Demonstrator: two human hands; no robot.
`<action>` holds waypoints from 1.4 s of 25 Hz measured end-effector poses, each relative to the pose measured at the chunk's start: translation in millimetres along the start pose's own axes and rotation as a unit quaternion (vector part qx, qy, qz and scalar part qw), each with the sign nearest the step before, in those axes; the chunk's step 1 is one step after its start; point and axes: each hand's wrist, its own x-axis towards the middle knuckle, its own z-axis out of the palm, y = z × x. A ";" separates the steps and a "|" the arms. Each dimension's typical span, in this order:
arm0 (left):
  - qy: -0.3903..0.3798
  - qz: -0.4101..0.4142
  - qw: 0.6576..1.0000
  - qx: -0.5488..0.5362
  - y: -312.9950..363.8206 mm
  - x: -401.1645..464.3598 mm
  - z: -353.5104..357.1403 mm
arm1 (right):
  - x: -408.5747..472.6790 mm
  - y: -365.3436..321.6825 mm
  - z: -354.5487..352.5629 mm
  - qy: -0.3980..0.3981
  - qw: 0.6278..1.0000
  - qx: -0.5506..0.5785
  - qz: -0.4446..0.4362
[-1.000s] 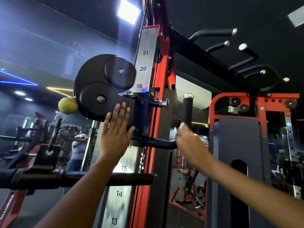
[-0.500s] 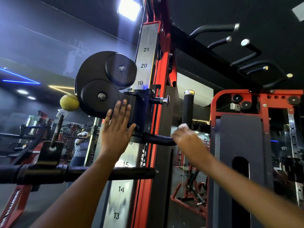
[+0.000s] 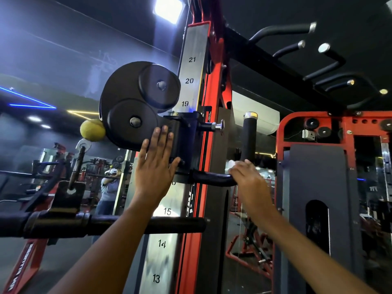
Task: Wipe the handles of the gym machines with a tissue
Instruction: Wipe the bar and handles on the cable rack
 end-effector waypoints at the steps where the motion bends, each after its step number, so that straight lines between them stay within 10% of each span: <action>1: 0.002 0.001 1.000 0.011 0.3 -0.1 1.0 | -0.1 -17.6 11.8 0.009 0.999 0.031 0.024; 5: 0.001 -0.004 1.000 0.030 1.4 -0.9 1.8 | 30.3 -74.8 33.2 -0.038 0.985 0.147 0.076; 11: -0.016 -0.009 1.000 0.021 0.2 -0.2 -2.5 | 3.3 -8.8 18.0 -0.034 0.978 0.009 -0.207; 20: -0.023 -0.012 1.000 -0.006 0.3 0.0 -2.0 | 71.3 61.1 -41.4 0.085 0.994 -0.044 -0.050; 28: -0.035 -0.002 0.999 0.000 1.9 -1.4 -5.1 | 6.8 35.6 -26.0 -0.054 0.982 -0.066 -0.166; 35: -0.035 -0.009 0.999 -0.026 1.2 -0.1 -5.5 | 113.4 64.5 -54.1 0.042 0.998 -0.050 -0.022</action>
